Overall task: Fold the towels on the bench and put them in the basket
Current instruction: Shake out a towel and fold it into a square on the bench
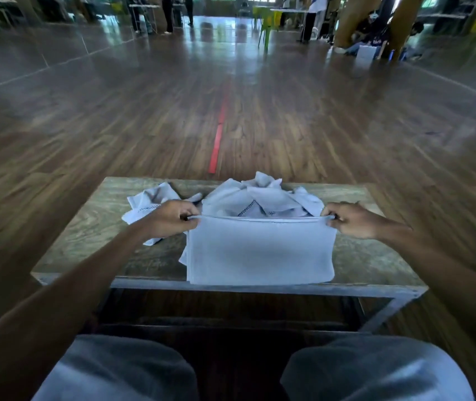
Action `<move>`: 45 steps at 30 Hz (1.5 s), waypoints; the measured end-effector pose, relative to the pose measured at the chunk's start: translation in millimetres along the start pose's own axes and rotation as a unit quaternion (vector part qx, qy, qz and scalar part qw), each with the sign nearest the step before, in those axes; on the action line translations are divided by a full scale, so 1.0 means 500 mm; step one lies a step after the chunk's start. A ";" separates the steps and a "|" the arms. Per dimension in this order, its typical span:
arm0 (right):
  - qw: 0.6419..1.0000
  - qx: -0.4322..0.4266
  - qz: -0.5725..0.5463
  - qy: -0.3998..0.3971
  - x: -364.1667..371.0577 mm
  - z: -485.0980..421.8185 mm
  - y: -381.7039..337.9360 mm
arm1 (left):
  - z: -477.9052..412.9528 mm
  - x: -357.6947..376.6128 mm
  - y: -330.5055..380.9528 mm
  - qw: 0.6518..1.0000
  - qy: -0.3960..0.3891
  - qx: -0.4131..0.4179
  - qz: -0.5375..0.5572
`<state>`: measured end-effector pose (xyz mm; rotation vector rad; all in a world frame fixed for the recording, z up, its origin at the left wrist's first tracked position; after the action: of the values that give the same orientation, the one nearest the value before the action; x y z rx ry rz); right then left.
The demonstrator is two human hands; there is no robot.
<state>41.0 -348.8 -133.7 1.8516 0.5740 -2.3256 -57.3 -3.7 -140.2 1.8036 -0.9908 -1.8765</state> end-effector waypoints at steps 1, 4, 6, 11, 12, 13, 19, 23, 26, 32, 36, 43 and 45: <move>1.000 0.010 0.004 -0.014 0.028 -0.011 0.007 | -0.002 0.024 -0.026 1.000 -0.010 -0.013 -0.025; 0.998 0.041 -0.012 -0.045 0.108 -0.049 0.027 | -0.015 0.080 -0.094 0.994 -0.006 -0.041 -0.098; 0.997 0.056 -0.036 -0.044 0.144 -0.079 0.038 | -0.031 0.100 -0.123 0.989 0.017 -0.051 -0.138; 0.991 0.100 -0.081 0.028 0.179 -0.136 0.059 | -0.070 0.104 -0.178 0.976 0.087 -0.117 -0.163; 0.990 0.113 -0.074 0.048 0.181 -0.141 0.062 | -0.073 0.105 -0.189 0.971 0.100 -0.132 -0.175; 0.988 0.125 -0.055 0.074 0.182 -0.143 0.063 | -0.071 0.106 -0.198 0.965 0.121 -0.150 -0.179; 0.959 0.062 -0.010 0.275 0.203 -0.060 -0.066 | -0.029 0.162 -0.059 0.922 0.299 0.008 -0.245; 0.970 -0.043 -0.014 0.238 0.285 -0.041 -0.177 | -0.061 0.291 -0.025 0.947 0.165 0.076 -0.266; 0.985 -0.042 0.019 0.167 0.341 -0.063 -0.189 | -0.068 0.344 -0.052 0.939 0.080 0.056 -0.329; 0.994 -0.034 0.049 0.092 0.375 -0.081 -0.156 | -0.060 0.333 -0.103 0.933 0.039 -0.011 -0.356; 0.997 -0.011 0.049 0.067 0.375 -0.089 -0.115 | -0.046 0.317 -0.122 0.933 0.050 -0.046 -0.352; 0.992 0.060 0.046 0.104 0.329 -0.083 0.027 | 0.018 0.254 -0.182 0.936 0.095 -0.130 -0.312; 0.993 0.090 0.038 0.069 0.326 -0.085 0.077 | 0.033 0.237 -0.187 0.940 0.118 -0.142 -0.287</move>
<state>51.6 -345.4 -306.0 2.0849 0.3102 -2.2803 -68.4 -15.7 -291.0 2.2146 -0.0918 -1.9098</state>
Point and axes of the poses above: each hand's wrist, its own z-axis away from the middle knuckle, its own x-axis out of the palm, y = z × x, the point moved 9 cm from there along -z, towards the middle knuckle, and after that the axes turned 10 degrees about x, right-handed, at the moved point
